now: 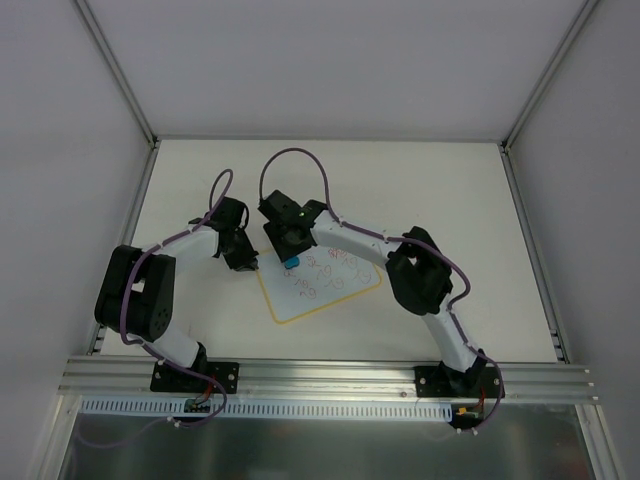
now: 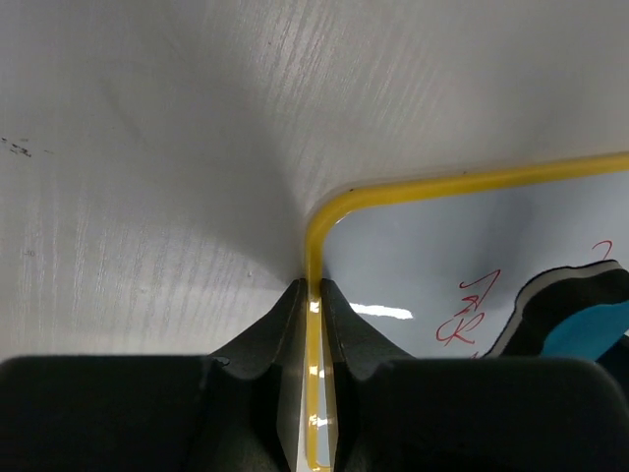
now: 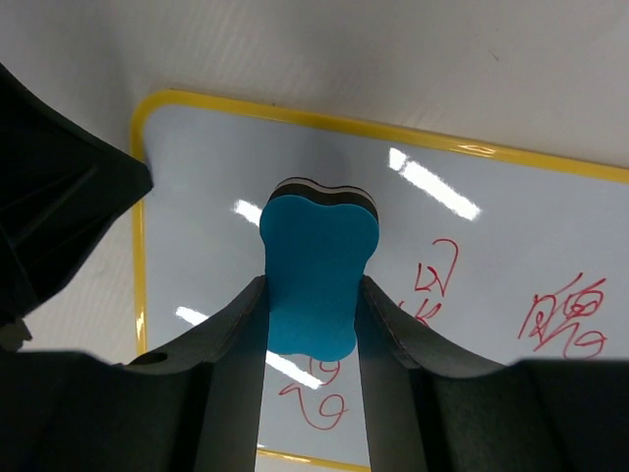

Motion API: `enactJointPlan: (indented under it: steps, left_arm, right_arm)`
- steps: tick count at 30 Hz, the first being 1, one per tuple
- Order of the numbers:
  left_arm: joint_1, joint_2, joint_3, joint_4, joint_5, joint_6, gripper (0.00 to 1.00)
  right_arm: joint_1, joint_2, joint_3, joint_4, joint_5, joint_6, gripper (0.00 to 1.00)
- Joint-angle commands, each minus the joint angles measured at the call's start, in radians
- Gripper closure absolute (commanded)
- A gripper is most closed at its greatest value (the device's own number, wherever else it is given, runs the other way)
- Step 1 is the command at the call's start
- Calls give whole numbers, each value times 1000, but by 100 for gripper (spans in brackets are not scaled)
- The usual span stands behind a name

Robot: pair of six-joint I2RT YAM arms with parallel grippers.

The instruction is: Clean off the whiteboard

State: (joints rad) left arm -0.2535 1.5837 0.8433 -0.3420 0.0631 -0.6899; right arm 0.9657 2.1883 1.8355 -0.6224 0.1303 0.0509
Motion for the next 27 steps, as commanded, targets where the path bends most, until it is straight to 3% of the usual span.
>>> enactJointPlan:
  steps: [1,19,27]
  left_arm:
    - [7,47,-21,-49,-16,23,90]
    - [5,45,-24,-49,4,18,98]
    - [5,50,-18,-49,7,23,100]
  right_arm:
    - [10,36,79,-49,5,87,97]
    - [19,128,123,-137,17,239,100]
    - [-15,88,18,-145,135,270,100]
